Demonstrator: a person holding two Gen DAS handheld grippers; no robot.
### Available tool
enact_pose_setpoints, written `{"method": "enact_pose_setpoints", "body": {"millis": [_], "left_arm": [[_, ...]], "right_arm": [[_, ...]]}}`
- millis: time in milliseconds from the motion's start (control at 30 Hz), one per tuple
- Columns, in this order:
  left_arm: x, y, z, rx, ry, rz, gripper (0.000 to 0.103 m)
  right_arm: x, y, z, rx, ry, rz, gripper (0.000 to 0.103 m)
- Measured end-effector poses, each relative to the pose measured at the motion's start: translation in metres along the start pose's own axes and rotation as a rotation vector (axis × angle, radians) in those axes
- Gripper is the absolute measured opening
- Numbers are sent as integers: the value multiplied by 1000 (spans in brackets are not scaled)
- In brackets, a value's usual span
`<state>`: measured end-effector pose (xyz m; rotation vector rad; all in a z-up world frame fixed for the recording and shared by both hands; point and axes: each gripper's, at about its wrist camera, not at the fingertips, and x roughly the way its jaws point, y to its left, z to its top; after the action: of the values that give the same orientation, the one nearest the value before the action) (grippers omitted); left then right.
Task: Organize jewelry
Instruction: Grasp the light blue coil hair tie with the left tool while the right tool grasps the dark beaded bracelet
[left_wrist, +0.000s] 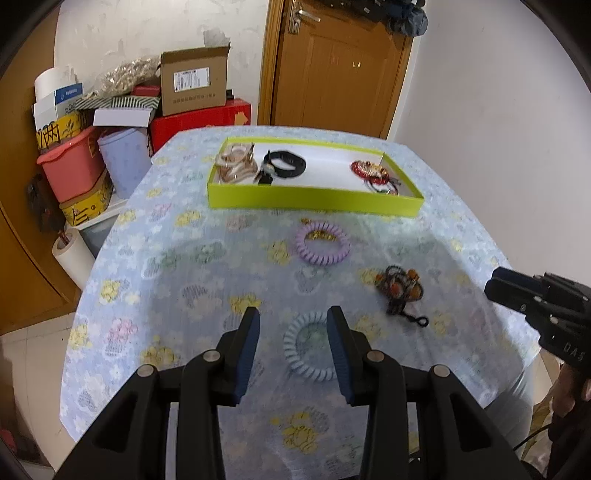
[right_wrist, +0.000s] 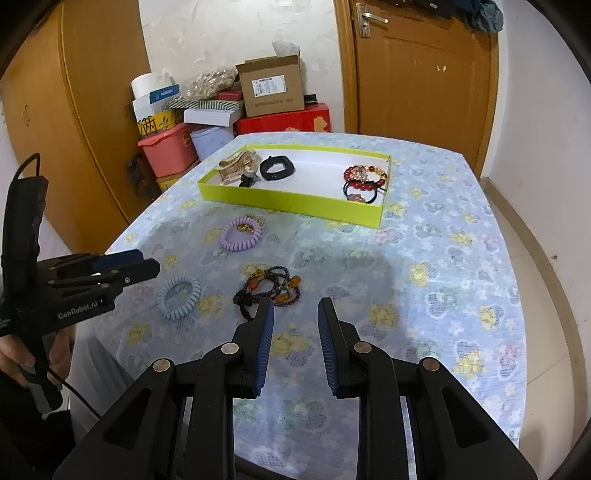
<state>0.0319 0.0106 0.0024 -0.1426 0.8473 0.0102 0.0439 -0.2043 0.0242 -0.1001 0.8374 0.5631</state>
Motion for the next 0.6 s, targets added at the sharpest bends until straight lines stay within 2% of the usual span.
{"method": "enact_pose_setpoints", "body": {"millis": [267, 367, 467, 567, 600], "left_arm": [[21, 0, -12, 15, 66, -2, 39], [29, -1, -14, 22, 86, 20, 39], [30, -6, -16, 60, 70, 49, 39], [31, -11, -18, 93, 50, 89, 33], [31, -13, -18, 97, 46, 83, 28]], "right_arm": [[11, 2, -3, -2, 26, 19, 25], [14, 2, -3, -2, 31, 26, 25], [17, 2, -3, -3, 37, 33, 25], [22, 4, -4, -8, 48, 47, 25], [23, 5, -4, -10, 51, 53, 25]]}}
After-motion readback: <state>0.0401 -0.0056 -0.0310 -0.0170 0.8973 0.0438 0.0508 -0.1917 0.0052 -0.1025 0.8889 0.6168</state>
